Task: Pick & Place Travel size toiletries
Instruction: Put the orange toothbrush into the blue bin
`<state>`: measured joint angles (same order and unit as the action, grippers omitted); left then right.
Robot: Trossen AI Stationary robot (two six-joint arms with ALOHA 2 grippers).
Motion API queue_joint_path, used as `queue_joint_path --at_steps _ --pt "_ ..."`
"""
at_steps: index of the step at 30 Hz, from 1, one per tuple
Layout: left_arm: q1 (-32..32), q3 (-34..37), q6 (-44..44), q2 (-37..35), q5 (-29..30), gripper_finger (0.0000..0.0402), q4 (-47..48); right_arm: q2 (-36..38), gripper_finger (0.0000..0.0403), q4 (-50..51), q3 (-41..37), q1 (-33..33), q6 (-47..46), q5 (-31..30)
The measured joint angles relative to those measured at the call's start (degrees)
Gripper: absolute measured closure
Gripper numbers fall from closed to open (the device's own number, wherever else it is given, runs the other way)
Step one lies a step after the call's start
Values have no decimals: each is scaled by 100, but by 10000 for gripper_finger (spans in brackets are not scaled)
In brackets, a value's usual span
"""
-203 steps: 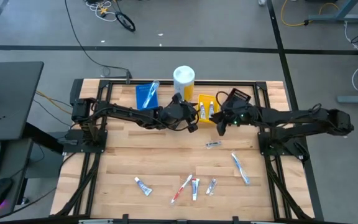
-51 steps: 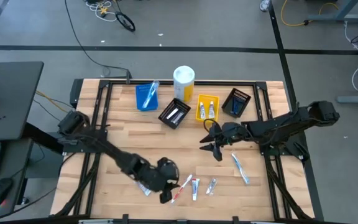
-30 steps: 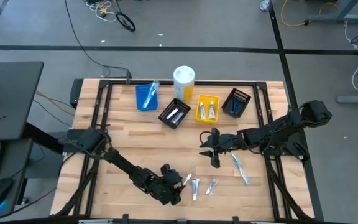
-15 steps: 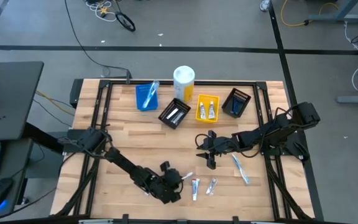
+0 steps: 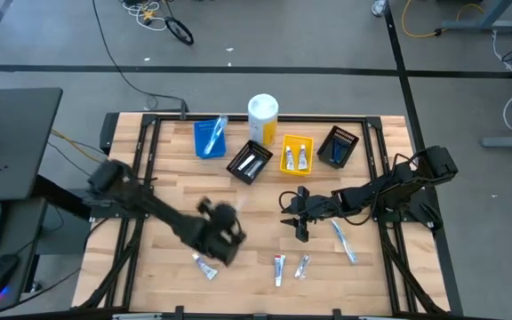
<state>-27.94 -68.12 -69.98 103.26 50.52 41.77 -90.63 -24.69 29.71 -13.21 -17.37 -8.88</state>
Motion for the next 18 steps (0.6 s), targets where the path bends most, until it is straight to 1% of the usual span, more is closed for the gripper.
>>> queue_joint_path --at_steps 3,6,8,12,16,18 --pt "423 -9 -87 -486 576 369 751 0 235 -15 0 0 0 0" --pt "1009 -9 414 -751 733 369 832 0 235 -29 0 0 0 0" --pt "1437 -9 842 -839 734 365 757 0 235 -52 0 0 0 0" --pt "2349 6 1225 -844 491 359 573 0 235 -131 0 0 -2 0" --pt "3088 106 1981 -843 661 368 55 0 235 -201 0 0 0 0" --pt "3444 111 2277 -841 656 368 -109 0 235 -223 0 0 0 0"
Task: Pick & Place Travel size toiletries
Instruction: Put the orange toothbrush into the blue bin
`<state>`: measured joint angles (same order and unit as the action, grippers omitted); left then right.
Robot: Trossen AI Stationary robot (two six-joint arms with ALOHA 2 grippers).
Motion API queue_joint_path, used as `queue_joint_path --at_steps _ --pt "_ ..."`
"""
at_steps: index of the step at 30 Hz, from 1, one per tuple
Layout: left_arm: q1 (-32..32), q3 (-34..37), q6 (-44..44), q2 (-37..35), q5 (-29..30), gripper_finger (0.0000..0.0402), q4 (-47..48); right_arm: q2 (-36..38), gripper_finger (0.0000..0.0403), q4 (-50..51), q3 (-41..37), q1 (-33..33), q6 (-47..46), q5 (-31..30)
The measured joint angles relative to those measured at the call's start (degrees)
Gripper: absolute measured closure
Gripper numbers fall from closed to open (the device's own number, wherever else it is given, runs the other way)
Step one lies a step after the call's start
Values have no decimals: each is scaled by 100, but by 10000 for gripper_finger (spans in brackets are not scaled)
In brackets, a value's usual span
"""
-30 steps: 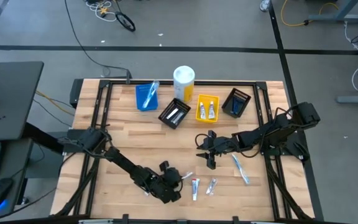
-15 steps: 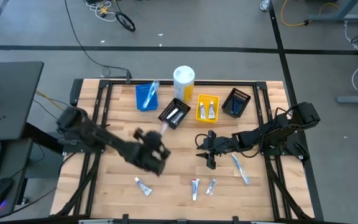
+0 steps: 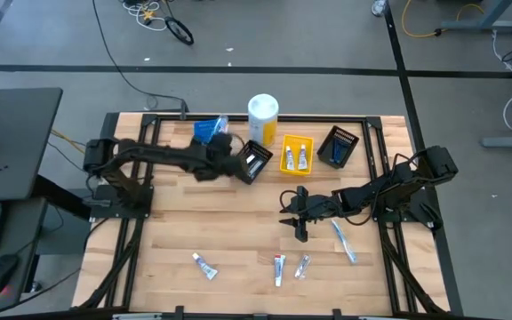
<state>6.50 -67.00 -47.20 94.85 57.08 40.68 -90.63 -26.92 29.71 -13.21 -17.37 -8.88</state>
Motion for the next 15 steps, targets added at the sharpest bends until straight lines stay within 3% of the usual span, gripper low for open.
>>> queue_joint_path --at_steps 3,7,15 --pt "457 61 324 0 3 363 -413 0 235 -30 0 0 10 0" --pt "898 522 1212 20 80 358 -1631 0 235 -45 0 33 147 -4" --pt "1722 1575 2831 81 -468 368 -4305 0 235 -49 0 252 442 -9"
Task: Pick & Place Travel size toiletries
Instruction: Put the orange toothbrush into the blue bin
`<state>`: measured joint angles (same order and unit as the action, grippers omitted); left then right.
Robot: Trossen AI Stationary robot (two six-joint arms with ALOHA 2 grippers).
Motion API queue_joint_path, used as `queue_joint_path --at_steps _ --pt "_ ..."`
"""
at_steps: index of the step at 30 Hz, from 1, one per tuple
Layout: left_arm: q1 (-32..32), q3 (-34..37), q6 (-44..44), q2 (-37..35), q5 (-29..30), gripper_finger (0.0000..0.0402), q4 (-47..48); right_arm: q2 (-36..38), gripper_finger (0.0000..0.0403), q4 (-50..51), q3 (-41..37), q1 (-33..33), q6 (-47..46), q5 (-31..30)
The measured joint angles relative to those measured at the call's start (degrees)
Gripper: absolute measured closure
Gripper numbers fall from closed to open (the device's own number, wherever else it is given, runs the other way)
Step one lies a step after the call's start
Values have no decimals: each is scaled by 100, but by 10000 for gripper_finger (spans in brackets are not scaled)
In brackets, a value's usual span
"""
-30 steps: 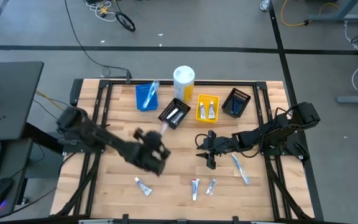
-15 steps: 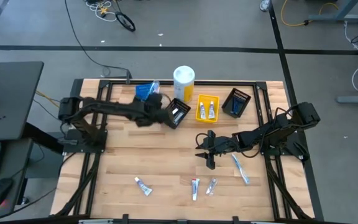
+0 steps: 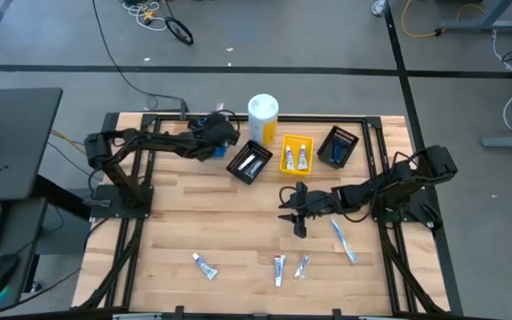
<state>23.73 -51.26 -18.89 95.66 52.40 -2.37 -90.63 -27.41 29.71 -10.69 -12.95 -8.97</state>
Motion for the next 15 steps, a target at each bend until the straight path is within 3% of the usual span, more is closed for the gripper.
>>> queue_joint_path --at_steps 4,8,15 --pt "275 317 281 2 -287 353 -487 0 235 -5 0 148 57 4" --pt "535 504 281 -3 -1118 356 -441 0 235 -4 0 310 57 1" --pt "667 763 567 -3 -1161 351 -441 0 235 10 0 404 -293 4"
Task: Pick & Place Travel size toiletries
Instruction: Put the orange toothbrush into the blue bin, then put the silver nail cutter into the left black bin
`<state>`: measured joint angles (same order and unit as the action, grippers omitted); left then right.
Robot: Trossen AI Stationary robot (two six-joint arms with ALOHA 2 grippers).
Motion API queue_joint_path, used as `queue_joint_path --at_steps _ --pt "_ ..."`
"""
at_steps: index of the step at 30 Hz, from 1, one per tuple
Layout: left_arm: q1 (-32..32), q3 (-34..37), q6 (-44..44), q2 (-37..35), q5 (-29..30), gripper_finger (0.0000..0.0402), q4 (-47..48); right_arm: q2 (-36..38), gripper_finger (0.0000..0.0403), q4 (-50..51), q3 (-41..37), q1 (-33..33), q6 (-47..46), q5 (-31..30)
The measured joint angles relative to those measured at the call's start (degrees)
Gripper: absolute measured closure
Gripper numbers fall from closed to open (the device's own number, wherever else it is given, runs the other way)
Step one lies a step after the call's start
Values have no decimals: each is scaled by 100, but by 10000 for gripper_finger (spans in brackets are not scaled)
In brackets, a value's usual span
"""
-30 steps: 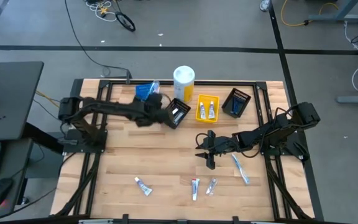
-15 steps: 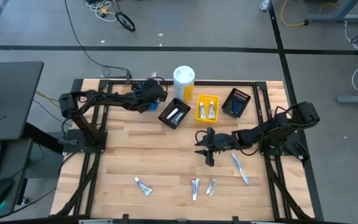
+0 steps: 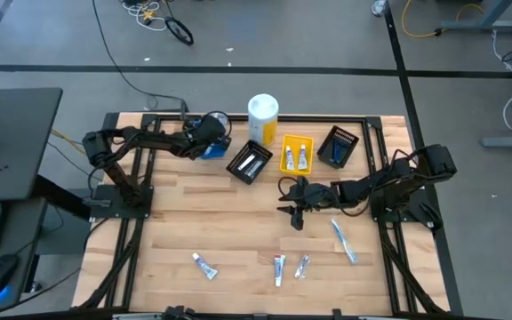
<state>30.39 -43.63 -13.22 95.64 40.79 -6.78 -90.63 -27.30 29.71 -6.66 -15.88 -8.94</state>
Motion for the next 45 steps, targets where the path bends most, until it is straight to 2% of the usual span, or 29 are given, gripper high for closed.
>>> queue_joint_path --at_steps 14,18,21,26,29,35,38,45 --pt "-135 -38 407 -13 -172 223 203 0 235 -20 0 0 284 -6" --pt "-306 -340 613 -173 147 200 924 0 235 -12 0 0 292 -6" --pt "-460 -594 256 -430 304 188 1680 0 235 -14 0 0 329 -16" --pt "-773 -782 -182 -955 307 182 2642 1 235 160 0 0 669 -176" --pt "-1022 -784 -451 -1288 302 186 2880 221 235 727 0 -3 775 -149" --pt "-1566 -787 -746 -1693 307 196 2998 1519 235 2991 0 -7 336 -202" --pt "-1781 -787 -769 -1703 307 200 2984 1942 235 3737 0 34 69 -151" --pt "-2206 -787 -1179 -1683 263 209 2980 1756 235 4350 0 43 -58 -104"
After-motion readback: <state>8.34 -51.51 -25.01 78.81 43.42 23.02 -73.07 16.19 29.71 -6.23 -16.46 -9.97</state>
